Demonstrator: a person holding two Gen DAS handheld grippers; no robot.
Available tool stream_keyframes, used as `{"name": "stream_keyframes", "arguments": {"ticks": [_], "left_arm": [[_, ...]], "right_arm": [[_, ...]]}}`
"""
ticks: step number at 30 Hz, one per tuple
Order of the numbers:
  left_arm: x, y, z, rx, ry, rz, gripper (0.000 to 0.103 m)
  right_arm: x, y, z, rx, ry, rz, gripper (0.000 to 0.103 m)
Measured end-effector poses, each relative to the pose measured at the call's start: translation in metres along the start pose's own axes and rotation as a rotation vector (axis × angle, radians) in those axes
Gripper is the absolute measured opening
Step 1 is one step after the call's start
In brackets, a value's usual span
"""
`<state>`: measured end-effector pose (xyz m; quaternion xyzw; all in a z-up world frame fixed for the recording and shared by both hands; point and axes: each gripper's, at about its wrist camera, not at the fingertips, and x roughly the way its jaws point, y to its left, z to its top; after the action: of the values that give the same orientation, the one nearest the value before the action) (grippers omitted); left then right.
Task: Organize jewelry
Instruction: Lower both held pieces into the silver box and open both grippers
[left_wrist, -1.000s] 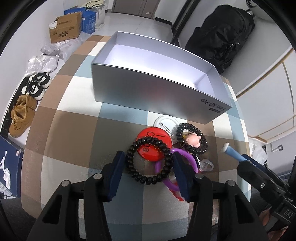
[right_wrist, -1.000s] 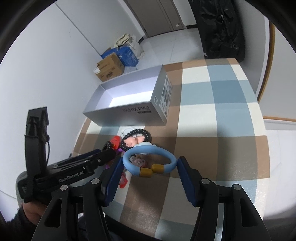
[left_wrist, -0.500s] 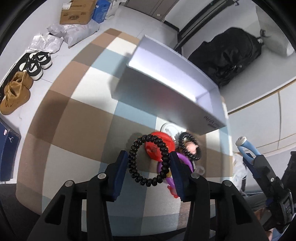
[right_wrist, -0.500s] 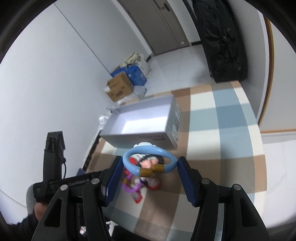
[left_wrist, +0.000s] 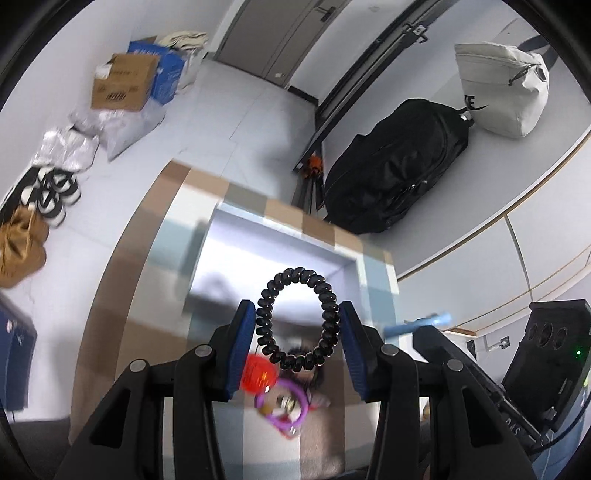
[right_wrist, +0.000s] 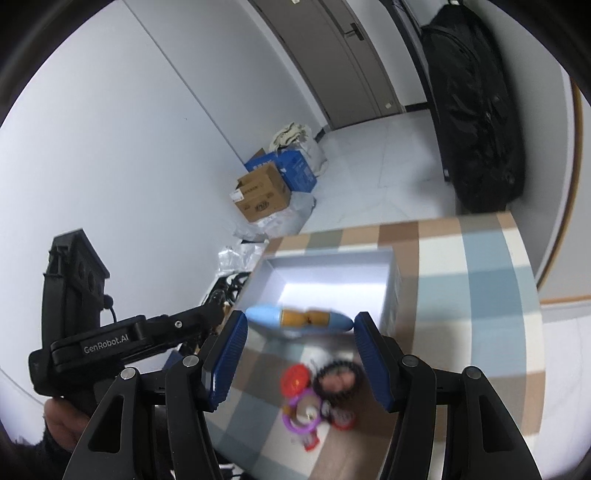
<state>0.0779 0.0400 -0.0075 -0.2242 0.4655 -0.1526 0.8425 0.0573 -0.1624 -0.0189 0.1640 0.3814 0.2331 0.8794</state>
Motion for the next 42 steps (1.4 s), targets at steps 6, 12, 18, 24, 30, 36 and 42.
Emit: {"name": "stream_keyframes", "arguments": {"ticks": [6, 12, 18, 24, 30, 36, 42], "left_arm": [[0.028, 0.0, 0.027, 0.018, 0.042, 0.003, 0.04], [0.064, 0.025, 0.034, -0.018, 0.133, 0.003, 0.04], [0.073, 0.018, 0.036, 0.022, 0.185, 0.04, 0.069], [0.062, 0.008, 0.029, 0.107, 0.141, 0.094, 0.078], [0.053, 0.005, 0.027, 0.133, 0.086, 0.154, 0.078], [0.038, -0.003, 0.017, 0.176, 0.009, 0.21, 0.078], [0.025, -0.011, 0.001, 0.208, -0.033, 0.248, 0.078]], "right_arm": [[0.02, -0.001, 0.026, 0.001, 0.012, -0.019, 0.039], [0.051, -0.023, 0.03, 0.035, 0.069, -0.048, 0.039], [0.063, -0.052, 0.029, 0.128, 0.086, -0.06, 0.04], [0.057, -0.054, 0.031, 0.131, 0.062, -0.061, 0.059], [0.053, -0.046, 0.026, 0.094, 0.055, -0.068, 0.069], [0.043, -0.038, 0.017, 0.065, 0.038, -0.071, 0.081], [0.029, -0.028, 0.008, 0.015, 0.013, -0.078, 0.092]]}}
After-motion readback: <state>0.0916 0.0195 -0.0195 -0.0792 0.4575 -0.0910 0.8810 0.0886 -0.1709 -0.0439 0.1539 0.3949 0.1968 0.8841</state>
